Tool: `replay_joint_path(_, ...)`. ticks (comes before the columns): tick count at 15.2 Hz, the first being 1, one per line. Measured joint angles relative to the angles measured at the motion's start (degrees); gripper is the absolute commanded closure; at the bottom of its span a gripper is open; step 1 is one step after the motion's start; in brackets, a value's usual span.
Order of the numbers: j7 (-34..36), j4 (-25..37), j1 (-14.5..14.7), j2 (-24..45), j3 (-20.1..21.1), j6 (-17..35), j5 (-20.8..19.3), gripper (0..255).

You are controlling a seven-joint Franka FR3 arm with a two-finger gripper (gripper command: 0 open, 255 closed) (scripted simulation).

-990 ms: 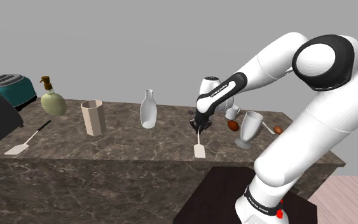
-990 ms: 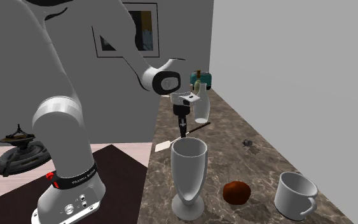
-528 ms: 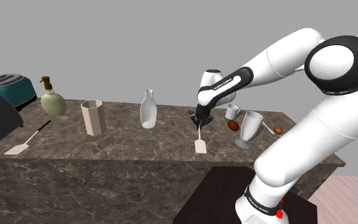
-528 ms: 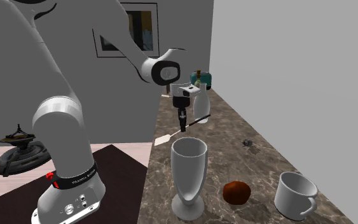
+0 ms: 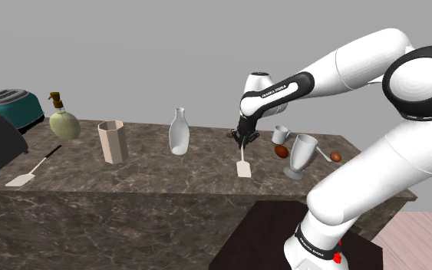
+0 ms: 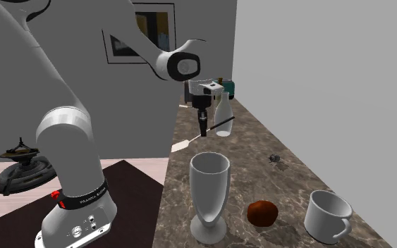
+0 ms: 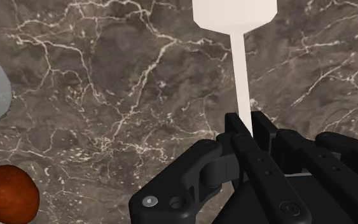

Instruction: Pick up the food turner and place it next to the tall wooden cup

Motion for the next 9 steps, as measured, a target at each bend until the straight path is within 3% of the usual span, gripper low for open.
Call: replay_joint_path(9,-0.4,4.1,0.0,-3.8,-0.1,-7.9,0.2,255)
